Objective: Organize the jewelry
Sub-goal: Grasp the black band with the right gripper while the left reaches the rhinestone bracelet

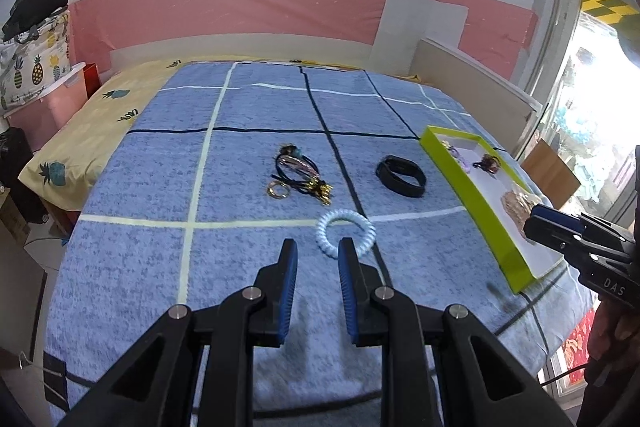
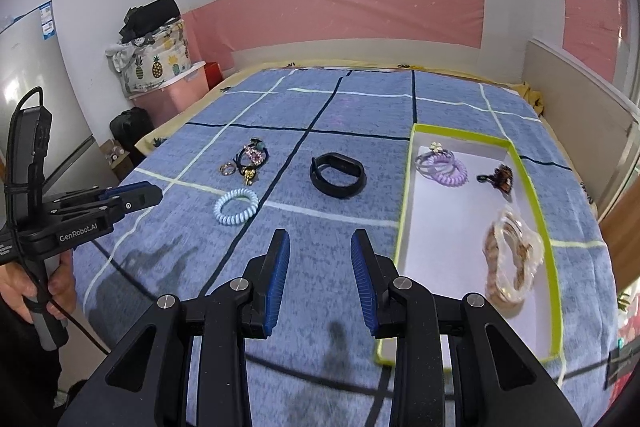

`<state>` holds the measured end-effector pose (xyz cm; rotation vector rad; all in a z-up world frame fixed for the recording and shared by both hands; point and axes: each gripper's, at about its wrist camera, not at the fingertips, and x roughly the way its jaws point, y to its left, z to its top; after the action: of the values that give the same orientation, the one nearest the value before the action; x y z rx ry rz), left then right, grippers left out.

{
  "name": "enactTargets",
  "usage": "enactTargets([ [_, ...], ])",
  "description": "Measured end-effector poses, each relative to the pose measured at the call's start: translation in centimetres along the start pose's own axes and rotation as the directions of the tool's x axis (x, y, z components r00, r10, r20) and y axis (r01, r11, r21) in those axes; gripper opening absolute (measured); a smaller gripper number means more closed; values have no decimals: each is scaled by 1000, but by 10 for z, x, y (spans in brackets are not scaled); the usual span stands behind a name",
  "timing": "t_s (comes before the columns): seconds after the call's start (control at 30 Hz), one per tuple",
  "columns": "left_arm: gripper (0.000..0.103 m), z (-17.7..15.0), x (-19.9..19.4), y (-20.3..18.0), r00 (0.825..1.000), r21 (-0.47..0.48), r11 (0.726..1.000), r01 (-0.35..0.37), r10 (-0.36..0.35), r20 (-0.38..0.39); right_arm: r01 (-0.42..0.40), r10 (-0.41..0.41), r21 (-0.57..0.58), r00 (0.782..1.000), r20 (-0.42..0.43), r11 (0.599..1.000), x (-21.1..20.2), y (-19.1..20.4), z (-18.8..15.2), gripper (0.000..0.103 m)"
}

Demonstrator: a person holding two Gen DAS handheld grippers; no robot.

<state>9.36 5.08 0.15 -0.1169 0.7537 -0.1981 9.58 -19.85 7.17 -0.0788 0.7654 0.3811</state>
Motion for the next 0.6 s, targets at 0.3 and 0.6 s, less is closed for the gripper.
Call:
enactTargets([
  [0.3,22,28,24,15,1000,12,1000,-10,10,-17,8,-8,-3,999,-45,1000,45,3,24,33],
  [0.6,22,58,51,20,999,38,999,-8,9,-35,84,-87,-31,988,-129,996,96,-7,54,33],
])
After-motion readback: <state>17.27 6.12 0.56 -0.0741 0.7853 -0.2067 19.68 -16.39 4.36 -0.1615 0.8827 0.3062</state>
